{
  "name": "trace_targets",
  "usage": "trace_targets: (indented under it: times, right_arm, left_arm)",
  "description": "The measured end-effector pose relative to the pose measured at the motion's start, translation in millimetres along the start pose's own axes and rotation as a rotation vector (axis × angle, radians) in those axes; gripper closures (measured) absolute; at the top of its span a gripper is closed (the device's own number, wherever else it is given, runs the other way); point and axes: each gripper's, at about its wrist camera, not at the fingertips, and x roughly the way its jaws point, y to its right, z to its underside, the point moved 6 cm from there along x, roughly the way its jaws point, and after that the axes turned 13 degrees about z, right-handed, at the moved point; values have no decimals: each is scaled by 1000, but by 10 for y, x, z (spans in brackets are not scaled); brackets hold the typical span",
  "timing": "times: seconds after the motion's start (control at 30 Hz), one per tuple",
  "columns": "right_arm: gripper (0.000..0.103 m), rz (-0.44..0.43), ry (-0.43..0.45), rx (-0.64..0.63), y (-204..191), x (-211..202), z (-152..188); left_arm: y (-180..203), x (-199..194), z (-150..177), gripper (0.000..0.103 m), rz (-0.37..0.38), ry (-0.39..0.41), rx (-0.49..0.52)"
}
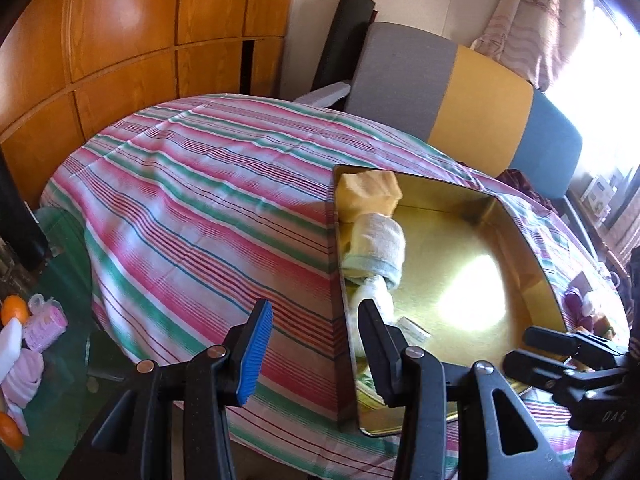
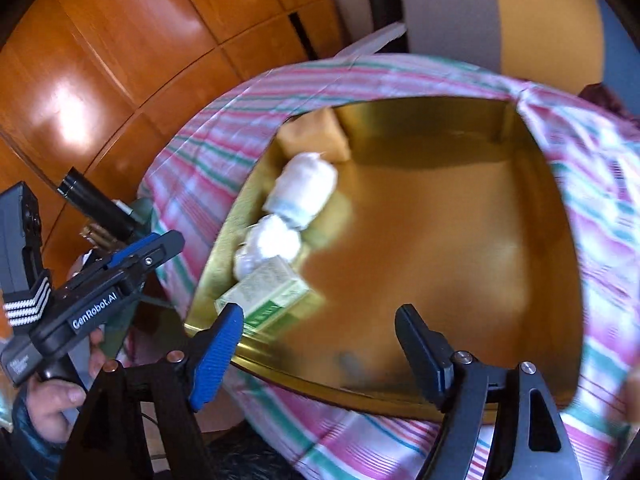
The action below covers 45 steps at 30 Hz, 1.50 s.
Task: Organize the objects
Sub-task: 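Carry the green-and-white carton into the tray and open the right gripper, then move the left gripper toward the second clear plastic bag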
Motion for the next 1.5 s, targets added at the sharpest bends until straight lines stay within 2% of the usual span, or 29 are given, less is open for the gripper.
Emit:
trace_targets:
  times: [0.17, 0.3, 0.5, 0.57, 0.73, 0.8, 0.87, 0.93, 1.0, 1.1, 1.2, 1.5]
  right_arm:
    - [21, 68, 43, 57, 505, -287, 56]
    - [21, 157, 51, 120, 1043, -488, 168]
    - [20, 328, 56, 285, 2149, -891, 431]
    - [20, 385, 62, 364, 2556, -1057, 543]
    - [16, 528, 104, 612, 3572, -1458, 851]
    - [16, 554, 120, 732, 3902, -1533, 1021]
    - [16, 544, 127, 850, 4128, -1538, 1202]
    - [16, 495, 113, 949, 4258, -1506, 1343]
    - [16, 482, 145, 987, 4307, -1556, 1359]
    - [15, 481, 162, 978, 4297, -1578, 1341]
    - [15, 463, 168, 960, 4270, -1554, 1284]
    - [13, 389, 202, 1018, 4316, -1585, 1358]
  left_arm:
    - [170, 17, 17, 58, 31, -7, 25]
    - [415, 72, 17, 58, 51, -31, 77]
    - [852, 160, 13, 58, 120, -68, 144]
    - [1003, 200, 14, 58, 149, -84, 158]
    - [1577, 290, 27, 58, 231, -118, 268]
    - [1828, 335, 37, 58, 257, -130, 319]
    - [2167, 385, 58, 58, 302, -146, 387]
    - [2444, 427, 84, 58, 335, -150, 445]
    - [2749, 487, 128, 58, 371, -164, 499]
    - [3241, 622, 223, 58, 442, -193, 591]
    - [3634, 784, 336, 58, 475, -219, 663]
    - [4416, 1372, 506, 57, 499, -323, 783]
